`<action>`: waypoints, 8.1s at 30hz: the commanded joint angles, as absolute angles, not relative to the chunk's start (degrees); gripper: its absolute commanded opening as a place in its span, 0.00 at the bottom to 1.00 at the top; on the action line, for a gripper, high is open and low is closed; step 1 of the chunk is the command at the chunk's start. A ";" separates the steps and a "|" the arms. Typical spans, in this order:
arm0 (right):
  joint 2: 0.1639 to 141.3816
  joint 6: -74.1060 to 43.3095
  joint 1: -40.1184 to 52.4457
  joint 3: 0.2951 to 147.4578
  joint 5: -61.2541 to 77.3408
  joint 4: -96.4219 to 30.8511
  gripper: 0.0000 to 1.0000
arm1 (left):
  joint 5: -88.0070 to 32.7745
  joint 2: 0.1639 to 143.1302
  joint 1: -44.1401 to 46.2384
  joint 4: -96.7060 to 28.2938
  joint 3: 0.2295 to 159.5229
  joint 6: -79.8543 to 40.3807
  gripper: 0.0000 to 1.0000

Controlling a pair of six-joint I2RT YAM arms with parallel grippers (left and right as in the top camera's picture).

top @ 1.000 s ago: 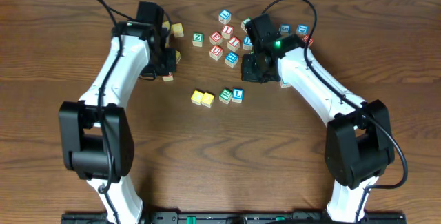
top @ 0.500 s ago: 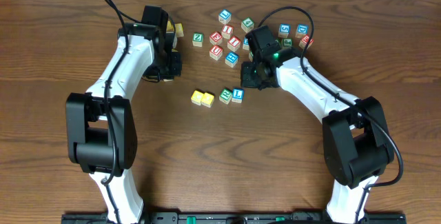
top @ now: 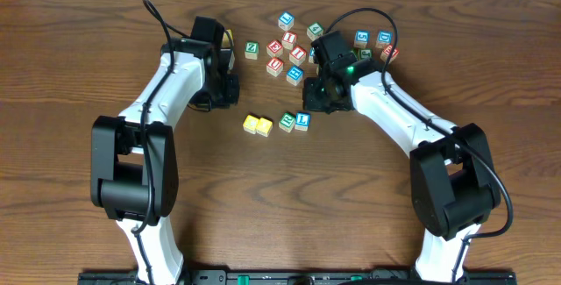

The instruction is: Spell out CORL

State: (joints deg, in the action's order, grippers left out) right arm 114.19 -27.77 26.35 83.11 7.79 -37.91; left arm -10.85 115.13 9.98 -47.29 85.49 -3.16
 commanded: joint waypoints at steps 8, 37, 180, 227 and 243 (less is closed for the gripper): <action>114.72 -26.87 27.79 84.33 8.10 -38.22 0.01 | -11.40 116.97 12.36 -48.80 84.23 -3.68 0.08; 114.72 -26.02 27.83 84.33 8.10 -39.86 0.01 | -11.20 118.19 13.17 -47.42 82.91 -5.98 0.08; 115.55 -37.69 31.40 79.83 10.66 -39.35 0.01 | -8.36 106.10 4.32 -45.54 86.41 -9.10 0.08; 120.86 -35.38 42.76 87.85 6.02 -46.19 0.01 | -8.32 98.98 -5.13 -49.36 92.86 -9.32 0.08; 121.45 -36.62 41.52 87.85 4.21 -44.56 0.01 | -8.32 99.02 -5.13 -49.17 92.09 -9.32 0.08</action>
State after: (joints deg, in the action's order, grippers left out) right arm 120.55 -35.64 41.60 87.26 5.30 -44.73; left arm -8.64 98.17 -4.84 -49.10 92.38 -9.08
